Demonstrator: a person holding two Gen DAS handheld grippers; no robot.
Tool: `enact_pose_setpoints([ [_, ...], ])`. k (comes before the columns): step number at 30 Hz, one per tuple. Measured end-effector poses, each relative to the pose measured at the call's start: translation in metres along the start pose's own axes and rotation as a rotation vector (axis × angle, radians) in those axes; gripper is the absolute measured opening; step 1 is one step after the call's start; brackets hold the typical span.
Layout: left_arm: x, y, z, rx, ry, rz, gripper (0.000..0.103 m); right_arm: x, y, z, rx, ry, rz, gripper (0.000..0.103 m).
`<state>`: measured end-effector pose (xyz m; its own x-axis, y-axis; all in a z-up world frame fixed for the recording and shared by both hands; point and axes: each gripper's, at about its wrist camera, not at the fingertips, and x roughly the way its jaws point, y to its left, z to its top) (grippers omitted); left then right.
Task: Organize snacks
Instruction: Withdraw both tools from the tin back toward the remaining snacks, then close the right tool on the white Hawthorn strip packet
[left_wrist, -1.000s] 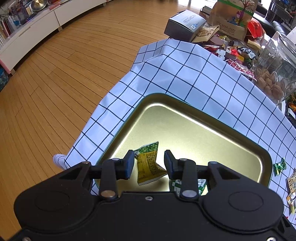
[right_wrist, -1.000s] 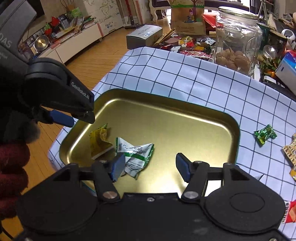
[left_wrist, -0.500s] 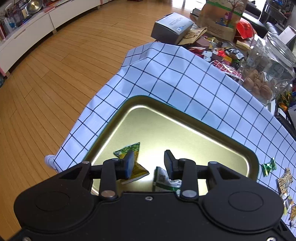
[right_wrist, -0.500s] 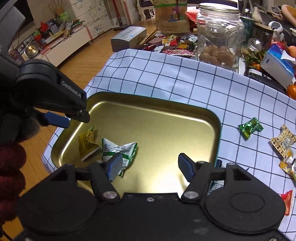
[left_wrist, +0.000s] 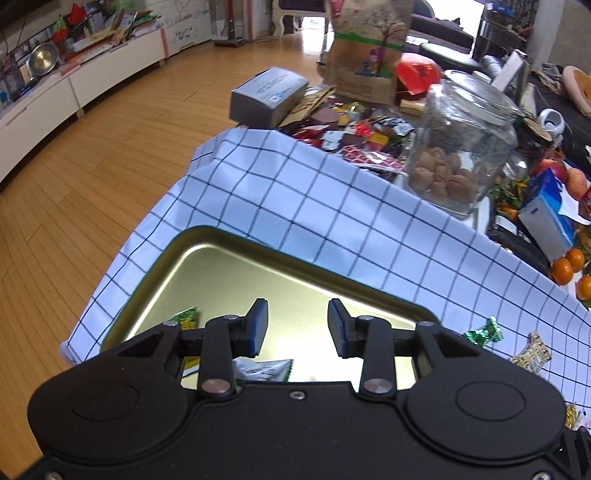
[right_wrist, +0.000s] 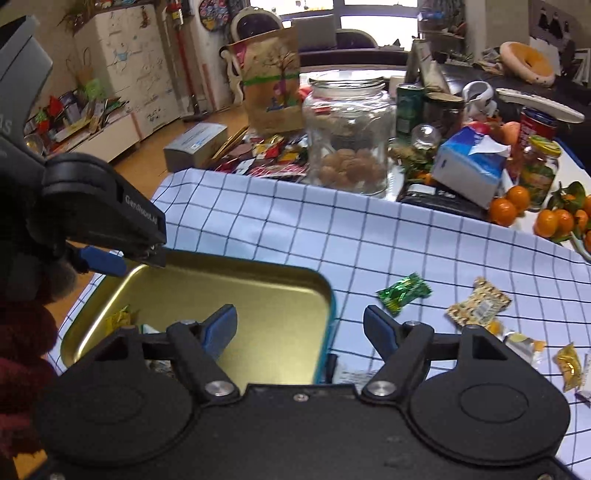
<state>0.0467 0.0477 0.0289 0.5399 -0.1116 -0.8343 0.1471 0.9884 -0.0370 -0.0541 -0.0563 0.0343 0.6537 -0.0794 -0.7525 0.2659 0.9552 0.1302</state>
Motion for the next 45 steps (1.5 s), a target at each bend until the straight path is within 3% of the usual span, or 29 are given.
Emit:
enact_pose_setpoints([
  [8,-0.009,-0.047,-0.011,0.053,-0.015,-0.045,0.047,-0.014,-0.048,0.003,0.073,0.054,-0.042,0.078],
  [15,0.001,-0.087,-0.023,0.085,0.131,-0.178,0.047,-0.024,-0.118,-0.005,0.231,0.122,-0.084,0.078],
  [25,-0.013,-0.144,-0.052,0.249,0.151,-0.213,0.047,-0.039,-0.207,-0.022,0.454,0.192,-0.131,0.077],
  [31,-0.004,-0.167,-0.073,0.345,0.203,-0.180,0.047,-0.046,-0.248,-0.037,0.537,0.218,-0.225,0.073],
  [40,0.002,-0.182,-0.079,0.317,0.283,-0.221,0.047,-0.053,-0.317,-0.065,0.809,0.286,-0.379,0.061],
  [45,0.009,-0.185,-0.077,0.309,0.304,-0.218,0.046,-0.046,-0.326,-0.068,0.864,0.312,-0.367,0.058],
])
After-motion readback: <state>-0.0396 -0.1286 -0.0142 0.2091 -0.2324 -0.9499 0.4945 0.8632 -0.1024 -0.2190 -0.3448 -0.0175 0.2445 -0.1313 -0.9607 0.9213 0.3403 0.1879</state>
